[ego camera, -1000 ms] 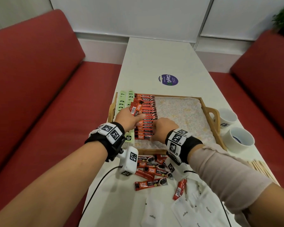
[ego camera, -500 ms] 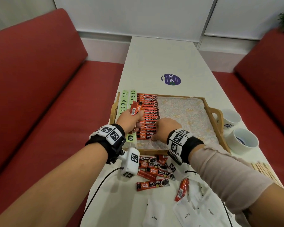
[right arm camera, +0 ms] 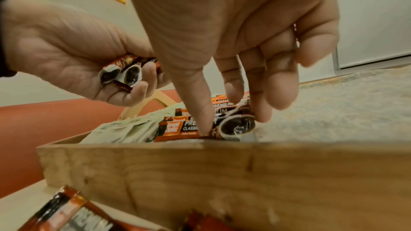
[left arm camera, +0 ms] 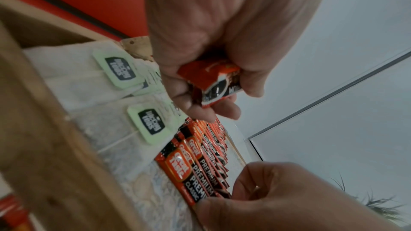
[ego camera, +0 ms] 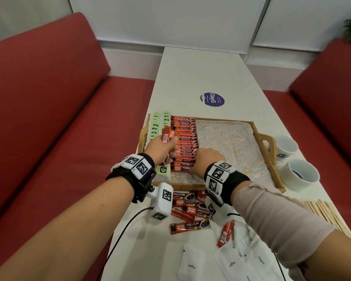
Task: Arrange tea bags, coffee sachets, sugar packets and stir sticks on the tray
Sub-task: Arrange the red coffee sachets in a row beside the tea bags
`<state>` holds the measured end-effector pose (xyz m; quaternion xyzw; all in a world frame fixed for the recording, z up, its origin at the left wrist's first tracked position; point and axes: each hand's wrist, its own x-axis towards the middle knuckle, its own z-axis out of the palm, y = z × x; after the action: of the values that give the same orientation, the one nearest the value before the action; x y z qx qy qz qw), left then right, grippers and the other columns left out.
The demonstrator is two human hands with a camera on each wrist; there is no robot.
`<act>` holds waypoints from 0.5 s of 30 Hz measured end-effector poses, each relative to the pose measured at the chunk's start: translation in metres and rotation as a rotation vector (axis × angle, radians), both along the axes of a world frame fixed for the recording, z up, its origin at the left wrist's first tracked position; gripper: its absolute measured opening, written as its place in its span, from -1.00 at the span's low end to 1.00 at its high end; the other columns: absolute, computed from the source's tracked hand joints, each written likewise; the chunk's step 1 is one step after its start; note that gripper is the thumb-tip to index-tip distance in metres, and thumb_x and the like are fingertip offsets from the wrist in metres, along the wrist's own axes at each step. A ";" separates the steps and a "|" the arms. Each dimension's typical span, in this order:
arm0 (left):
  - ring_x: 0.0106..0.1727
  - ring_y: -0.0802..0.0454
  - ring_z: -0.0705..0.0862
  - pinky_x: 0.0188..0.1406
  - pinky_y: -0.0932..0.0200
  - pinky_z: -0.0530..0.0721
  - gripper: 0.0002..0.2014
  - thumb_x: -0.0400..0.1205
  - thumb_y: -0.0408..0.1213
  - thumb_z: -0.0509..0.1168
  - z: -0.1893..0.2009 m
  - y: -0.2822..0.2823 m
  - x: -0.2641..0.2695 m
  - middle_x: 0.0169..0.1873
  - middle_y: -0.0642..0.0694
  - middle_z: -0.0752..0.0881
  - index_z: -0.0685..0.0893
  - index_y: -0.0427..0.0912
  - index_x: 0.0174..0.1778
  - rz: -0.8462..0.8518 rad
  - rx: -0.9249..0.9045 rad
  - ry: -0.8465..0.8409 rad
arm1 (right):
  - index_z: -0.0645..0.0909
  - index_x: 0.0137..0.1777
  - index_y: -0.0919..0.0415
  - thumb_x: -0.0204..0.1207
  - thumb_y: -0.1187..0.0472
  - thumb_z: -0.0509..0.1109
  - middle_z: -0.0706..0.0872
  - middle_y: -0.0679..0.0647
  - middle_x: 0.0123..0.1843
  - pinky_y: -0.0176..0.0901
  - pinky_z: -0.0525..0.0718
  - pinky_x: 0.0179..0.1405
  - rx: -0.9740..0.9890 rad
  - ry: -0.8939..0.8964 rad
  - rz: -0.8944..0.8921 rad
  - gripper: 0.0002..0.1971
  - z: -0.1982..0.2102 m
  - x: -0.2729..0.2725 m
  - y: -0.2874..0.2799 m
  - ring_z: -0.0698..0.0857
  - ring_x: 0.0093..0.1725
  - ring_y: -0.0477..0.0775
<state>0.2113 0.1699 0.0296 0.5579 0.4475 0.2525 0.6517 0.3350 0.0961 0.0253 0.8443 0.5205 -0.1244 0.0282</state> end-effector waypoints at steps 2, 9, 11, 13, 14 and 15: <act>-0.37 0.11 0.62 -0.35 0.18 0.66 -0.88 0.71 -0.16 0.23 0.000 0.000 -0.001 -0.22 -0.05 0.68 0.56 -0.13 0.03 0.008 -0.022 -0.008 | 0.63 -0.06 0.06 0.45 -0.16 0.37 0.70 0.00 -0.19 -0.17 0.60 -0.29 0.001 0.012 0.005 -0.71 0.003 0.001 -0.001 0.66 -0.27 0.07; -0.22 0.07 0.73 -0.18 0.06 0.75 -0.88 0.70 -0.19 0.25 0.004 -0.003 -0.007 -0.18 -0.05 0.73 0.63 -0.16 -0.01 -0.004 -0.166 -0.089 | 0.47 -0.15 0.05 0.52 -0.02 0.36 0.58 -0.07 -0.25 -0.18 0.50 -0.26 0.217 0.228 0.097 -0.81 0.025 -0.006 -0.007 0.59 -0.20 0.01; -0.25 0.05 0.70 -0.19 0.04 0.75 -0.88 0.69 -0.21 0.26 0.005 -0.006 -0.008 -0.17 -0.07 0.72 0.65 -0.16 -0.04 -0.039 -0.160 -0.110 | 0.45 -0.13 0.03 0.51 -0.05 0.39 0.53 -0.14 -0.29 -0.19 0.45 -0.26 0.278 0.331 0.123 -0.78 0.026 -0.011 -0.006 0.54 -0.24 -0.06; -0.26 0.01 0.70 -0.16 0.01 0.75 -0.85 0.67 -0.22 0.27 0.006 -0.010 -0.008 -0.10 -0.12 0.75 0.65 -0.20 0.07 -0.052 -0.168 -0.143 | 0.48 -0.04 0.02 0.52 -0.06 0.40 0.57 -0.12 -0.22 -0.20 0.45 -0.20 0.308 0.394 0.117 -0.78 0.026 -0.016 -0.004 0.55 -0.20 -0.06; -0.22 0.00 0.71 -0.09 -0.03 0.74 -0.83 0.67 -0.22 0.28 0.007 -0.011 -0.008 -0.07 -0.14 0.76 0.65 -0.20 0.11 -0.053 -0.174 -0.158 | 0.51 0.03 0.05 0.54 -0.04 0.38 0.59 -0.10 -0.16 -0.18 0.47 -0.16 0.315 0.420 0.102 -0.79 0.025 -0.017 -0.004 0.56 -0.16 -0.04; -0.18 -0.01 0.71 -0.02 -0.08 0.72 -0.81 0.67 -0.22 0.27 0.007 -0.012 -0.008 -0.04 -0.13 0.76 0.65 -0.19 0.14 -0.053 -0.181 -0.169 | 0.55 0.12 0.07 0.56 -0.01 0.36 0.59 -0.08 -0.11 -0.18 0.48 -0.12 0.325 0.440 0.089 -0.77 0.025 -0.018 -0.003 0.57 -0.12 -0.03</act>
<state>0.2034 0.1576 0.0368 0.4852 0.3968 0.2398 0.7414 0.3167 0.0927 0.0504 0.7667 0.5639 -0.2180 -0.2158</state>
